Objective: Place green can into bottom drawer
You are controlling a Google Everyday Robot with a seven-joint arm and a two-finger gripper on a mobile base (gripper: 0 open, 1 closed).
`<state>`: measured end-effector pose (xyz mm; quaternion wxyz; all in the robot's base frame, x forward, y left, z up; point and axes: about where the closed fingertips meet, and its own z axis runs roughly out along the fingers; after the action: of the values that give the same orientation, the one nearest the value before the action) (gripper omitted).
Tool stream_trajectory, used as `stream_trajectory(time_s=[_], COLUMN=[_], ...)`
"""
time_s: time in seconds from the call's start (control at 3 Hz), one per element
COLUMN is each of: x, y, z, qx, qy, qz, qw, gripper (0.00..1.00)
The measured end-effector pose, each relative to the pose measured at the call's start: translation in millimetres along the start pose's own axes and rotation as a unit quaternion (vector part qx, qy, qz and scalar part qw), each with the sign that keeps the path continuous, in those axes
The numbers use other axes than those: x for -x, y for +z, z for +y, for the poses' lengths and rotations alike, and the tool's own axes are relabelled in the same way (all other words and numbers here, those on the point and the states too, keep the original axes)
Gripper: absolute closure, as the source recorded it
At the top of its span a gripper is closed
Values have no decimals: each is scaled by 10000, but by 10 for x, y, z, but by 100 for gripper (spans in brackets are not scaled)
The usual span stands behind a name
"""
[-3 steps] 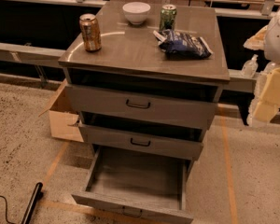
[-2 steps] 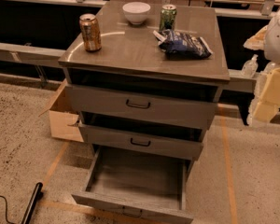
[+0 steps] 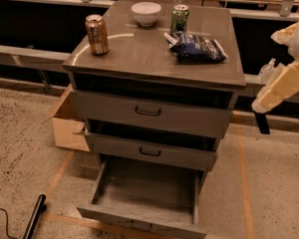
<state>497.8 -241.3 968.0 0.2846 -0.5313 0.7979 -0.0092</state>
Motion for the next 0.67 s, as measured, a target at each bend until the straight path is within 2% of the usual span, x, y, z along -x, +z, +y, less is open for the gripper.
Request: stream_trajectory(time_s=[0.33,0.67], x=[-76,7], y=[152,254], z=[-589,-1202], qx=[-501,-985], qy=[643,1110], qz=[-1020,-2047], qw=[9914,9675], gripper=[0,0])
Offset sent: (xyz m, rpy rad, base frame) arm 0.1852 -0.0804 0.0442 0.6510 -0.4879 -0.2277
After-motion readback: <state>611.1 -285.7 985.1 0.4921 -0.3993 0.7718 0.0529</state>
